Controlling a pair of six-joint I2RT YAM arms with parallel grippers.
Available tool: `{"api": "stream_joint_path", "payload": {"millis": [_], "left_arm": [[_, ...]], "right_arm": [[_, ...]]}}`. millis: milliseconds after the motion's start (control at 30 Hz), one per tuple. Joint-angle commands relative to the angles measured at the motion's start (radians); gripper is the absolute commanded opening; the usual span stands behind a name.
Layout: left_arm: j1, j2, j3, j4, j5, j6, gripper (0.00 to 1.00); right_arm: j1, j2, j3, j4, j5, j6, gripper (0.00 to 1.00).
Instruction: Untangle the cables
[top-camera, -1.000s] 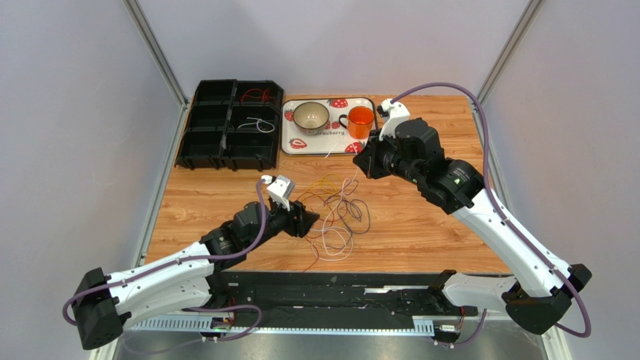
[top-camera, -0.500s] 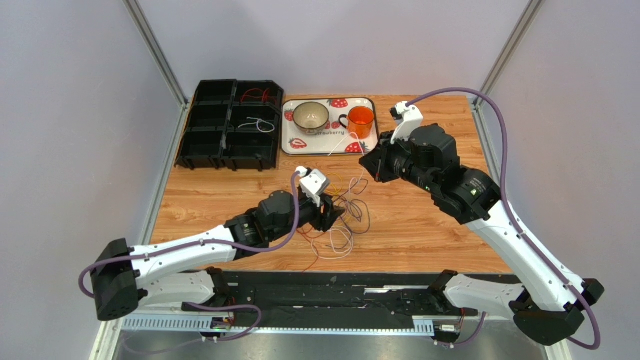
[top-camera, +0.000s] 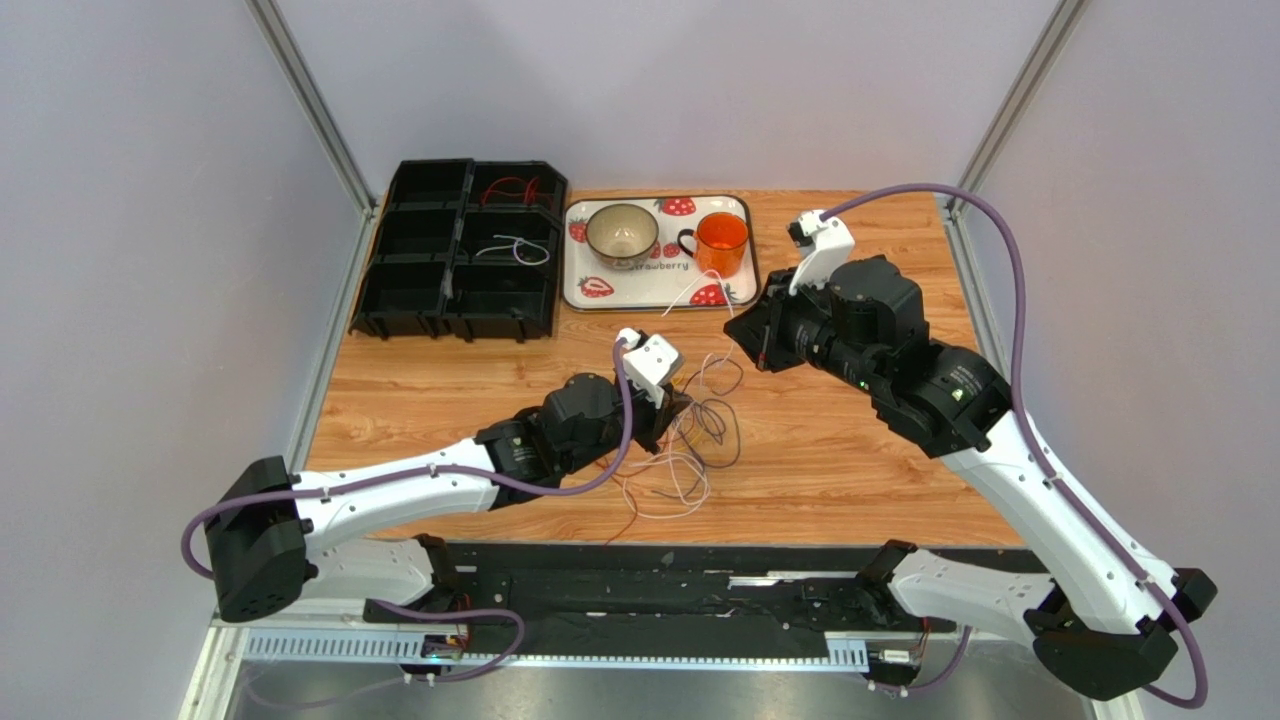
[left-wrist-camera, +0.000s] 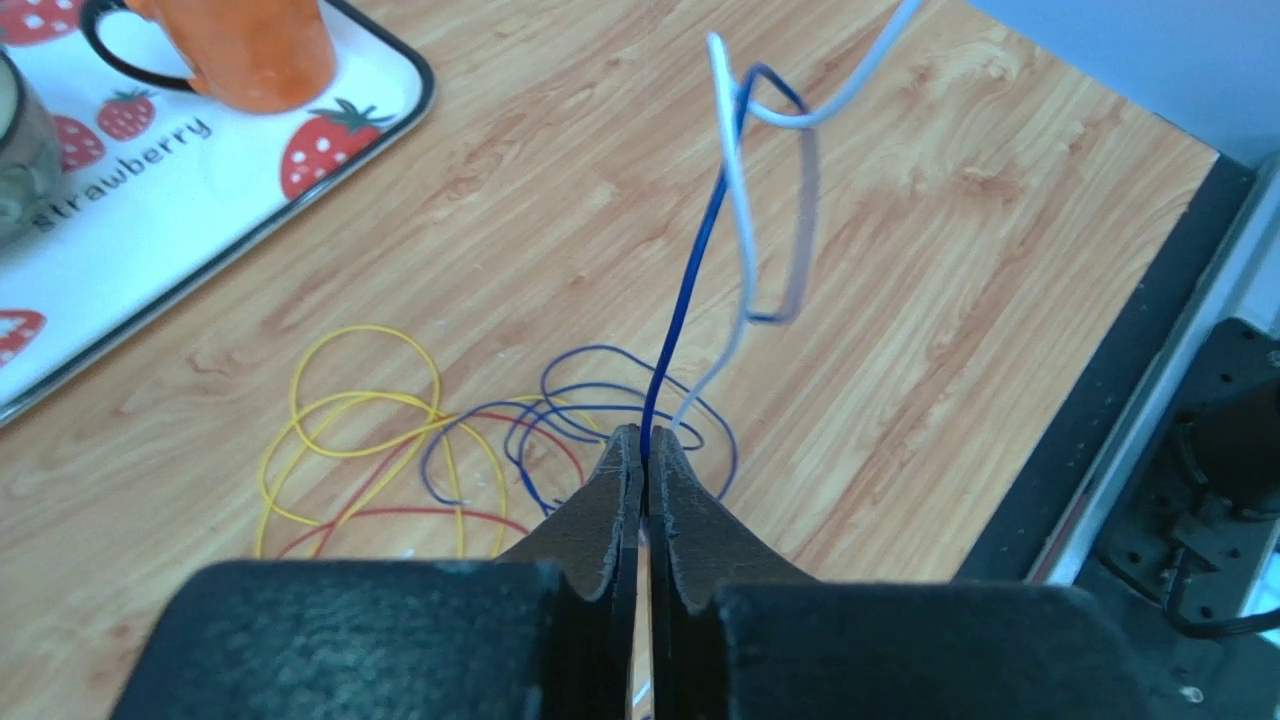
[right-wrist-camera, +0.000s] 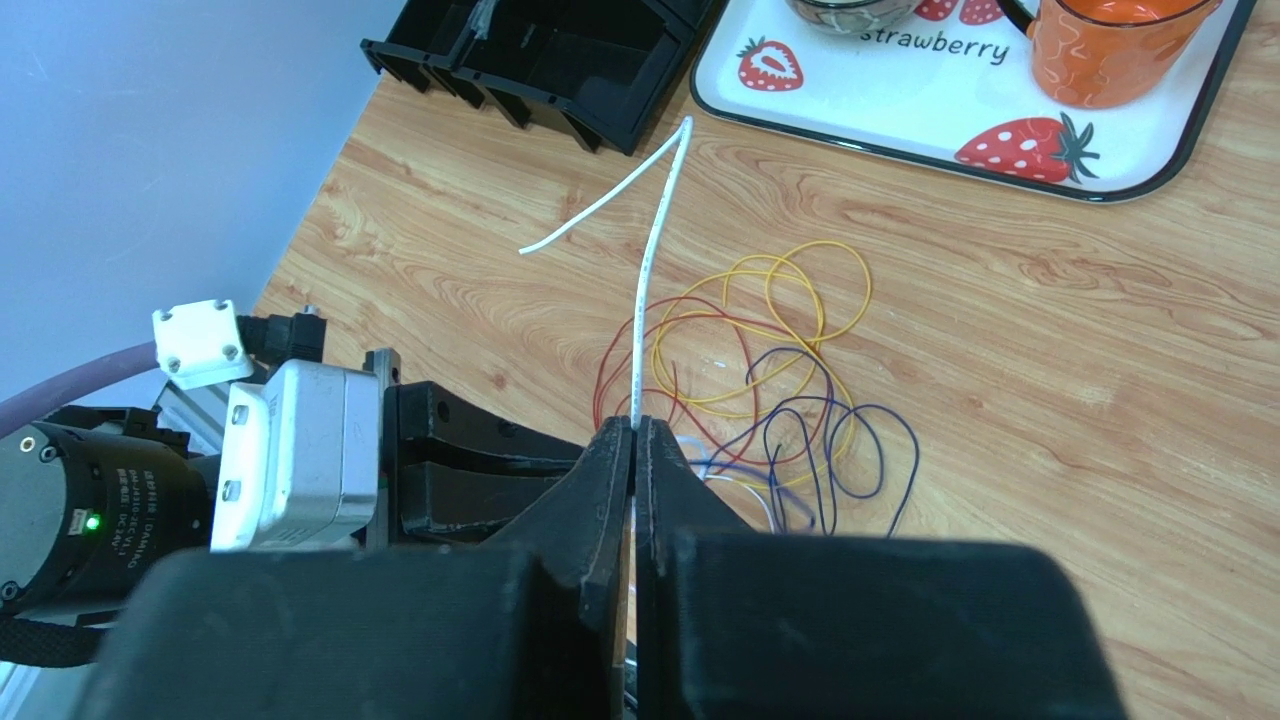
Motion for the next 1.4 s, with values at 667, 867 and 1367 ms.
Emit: {"api": "stream_joint_path", "payload": {"millis": [667, 867, 1367], "left_arm": [[0.257, 0.082, -0.054, -0.291, -0.274, -0.445, 0.0], [0.26, 0.115, -0.031, -0.291, -0.225, -0.424, 0.1], [0.21, -0.069, -0.008, -0.45, -0.212, -0.387, 0.59]], "right_arm": [[0.002, -0.114, 0.501, -0.114, 0.426, -0.211, 0.0], [0.002, -0.125, 0.408, -0.113, 0.38, -0.157, 0.0], [0.002, -0.278, -0.201, -0.108, 0.289, 0.097, 0.0]]}}
